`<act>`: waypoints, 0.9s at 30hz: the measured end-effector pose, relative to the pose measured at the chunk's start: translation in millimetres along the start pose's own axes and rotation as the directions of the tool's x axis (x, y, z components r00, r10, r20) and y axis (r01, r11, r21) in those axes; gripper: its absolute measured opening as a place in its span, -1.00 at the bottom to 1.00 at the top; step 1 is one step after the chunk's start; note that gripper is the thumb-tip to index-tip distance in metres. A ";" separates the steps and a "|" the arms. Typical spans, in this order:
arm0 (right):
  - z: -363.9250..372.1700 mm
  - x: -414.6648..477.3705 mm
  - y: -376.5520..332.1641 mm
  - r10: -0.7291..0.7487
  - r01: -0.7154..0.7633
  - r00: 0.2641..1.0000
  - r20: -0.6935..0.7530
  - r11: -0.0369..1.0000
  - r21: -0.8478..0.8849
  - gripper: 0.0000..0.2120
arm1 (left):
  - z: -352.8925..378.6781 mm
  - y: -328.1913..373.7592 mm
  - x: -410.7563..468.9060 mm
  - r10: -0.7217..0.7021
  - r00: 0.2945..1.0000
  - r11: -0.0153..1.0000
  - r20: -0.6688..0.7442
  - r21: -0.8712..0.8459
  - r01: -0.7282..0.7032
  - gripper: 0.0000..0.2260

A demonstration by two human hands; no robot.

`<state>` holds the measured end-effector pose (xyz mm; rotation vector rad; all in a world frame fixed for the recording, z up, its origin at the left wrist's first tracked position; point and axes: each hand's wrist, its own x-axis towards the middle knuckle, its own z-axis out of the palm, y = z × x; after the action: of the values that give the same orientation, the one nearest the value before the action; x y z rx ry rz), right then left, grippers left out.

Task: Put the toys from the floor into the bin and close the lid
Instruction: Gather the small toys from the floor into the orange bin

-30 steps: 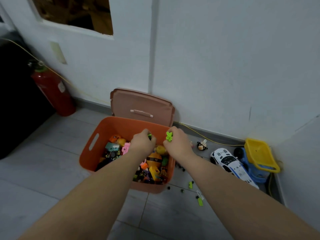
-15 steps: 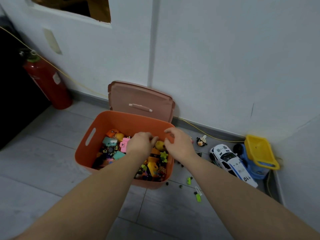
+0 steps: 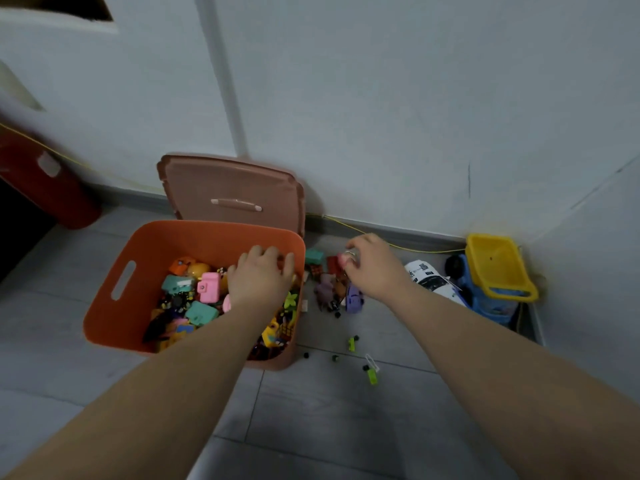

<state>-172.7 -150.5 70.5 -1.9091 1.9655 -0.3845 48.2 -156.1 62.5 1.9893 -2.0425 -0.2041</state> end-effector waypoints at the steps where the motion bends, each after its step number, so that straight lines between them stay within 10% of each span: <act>1: 0.0 0.9 10.8 0.015 -0.014 1.000 0.014 1.000 -0.015 -0.67 | 4.5 7.9 0.8 0.036 0.999 0.999 -0.021 -0.005 -0.036 -0.67; 7: 12.3 0.5 60.1 0.071 -0.062 0.990 0.123 0.995 -0.074 -0.62 | 23.1 55.6 11.9 0.265 0.964 0.963 -0.023 -0.050 -0.265 -0.78; 13: 33.7 10.6 93.6 0.114 -0.116 0.970 0.212 0.993 -0.003 -0.38 | 52.6 90.6 21.4 0.466 0.829 0.876 0.310 -0.032 -0.480 -0.62; 19: 59.3 30.5 126.0 0.198 -0.211 0.956 0.217 0.977 0.042 -0.23 | 105.5 99.5 13.8 0.059 0.849 0.996 0.525 0.023 -0.084 -0.38; 27: 99.3 67.8 141.9 0.180 -0.198 0.964 0.195 0.977 0.075 -0.09 | 165.0 79.9 13.3 -0.022 0.824 1.000 0.566 0.005 0.023 -0.05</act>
<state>-256.4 -205.8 -86.2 -1.6188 1.9471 -0.2296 -77.3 -181.6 -69.4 2.1296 -2.3408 -0.9045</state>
